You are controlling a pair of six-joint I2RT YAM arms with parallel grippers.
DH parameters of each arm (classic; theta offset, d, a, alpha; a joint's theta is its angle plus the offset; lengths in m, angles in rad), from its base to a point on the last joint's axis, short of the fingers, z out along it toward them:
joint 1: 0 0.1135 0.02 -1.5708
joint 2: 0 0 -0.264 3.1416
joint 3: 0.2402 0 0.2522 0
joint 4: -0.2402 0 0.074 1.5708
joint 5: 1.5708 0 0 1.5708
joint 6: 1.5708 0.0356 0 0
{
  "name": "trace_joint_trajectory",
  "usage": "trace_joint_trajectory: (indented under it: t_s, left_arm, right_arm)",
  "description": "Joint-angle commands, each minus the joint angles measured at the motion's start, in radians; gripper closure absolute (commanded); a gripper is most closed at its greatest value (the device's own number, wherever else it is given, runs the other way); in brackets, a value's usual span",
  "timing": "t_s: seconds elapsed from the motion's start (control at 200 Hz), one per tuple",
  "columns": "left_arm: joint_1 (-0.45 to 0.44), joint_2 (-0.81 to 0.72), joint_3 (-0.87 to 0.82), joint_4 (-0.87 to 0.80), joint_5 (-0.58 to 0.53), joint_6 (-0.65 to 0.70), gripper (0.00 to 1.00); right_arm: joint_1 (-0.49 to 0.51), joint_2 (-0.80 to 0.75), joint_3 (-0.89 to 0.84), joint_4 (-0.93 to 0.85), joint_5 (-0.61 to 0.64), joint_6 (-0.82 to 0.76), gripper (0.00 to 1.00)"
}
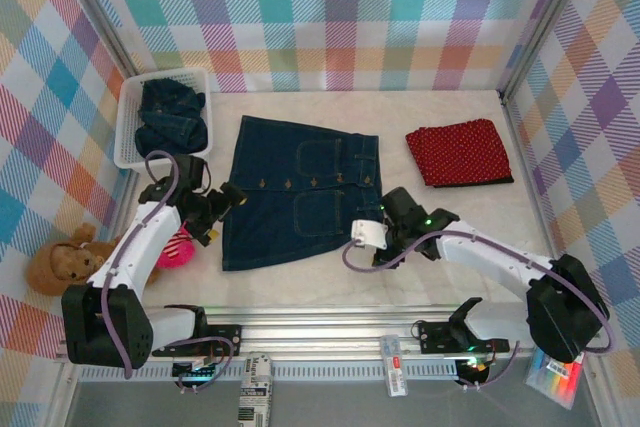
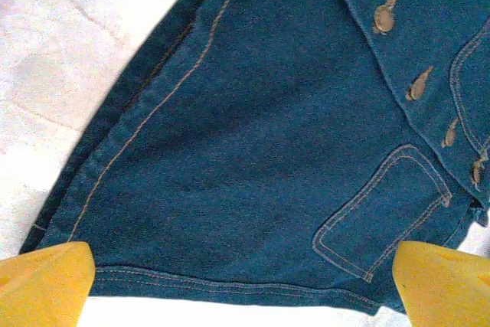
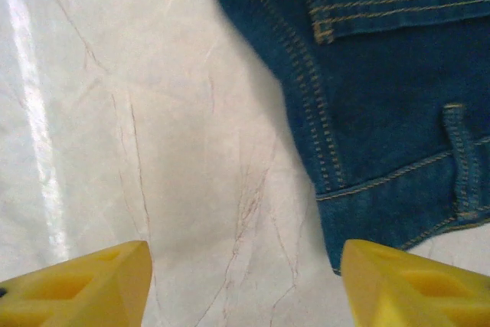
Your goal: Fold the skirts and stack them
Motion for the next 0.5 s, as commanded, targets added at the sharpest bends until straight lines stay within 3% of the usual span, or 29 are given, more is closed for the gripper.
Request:
trace_joint_trajectory:
  t_s: [0.0, 0.285, 0.495]
  left_arm:
    - [0.017, -0.032, -0.056, -0.040, -0.010, -0.054, 0.00]
    - [0.023, -0.097, -0.131, -0.035, -0.013, -0.096, 0.00]
    - [0.023, -0.105, -0.165, -0.047, -0.001, -0.114, 0.02]
  right_arm:
    - [0.004, 0.042, -0.057, 0.188, 0.122, -0.231, 0.39]
    - [0.004, 0.160, -0.079, 0.430, 0.212, -0.288, 0.45]
    - [0.004, 0.169, -0.084, 0.438, 0.206, -0.331, 0.47]
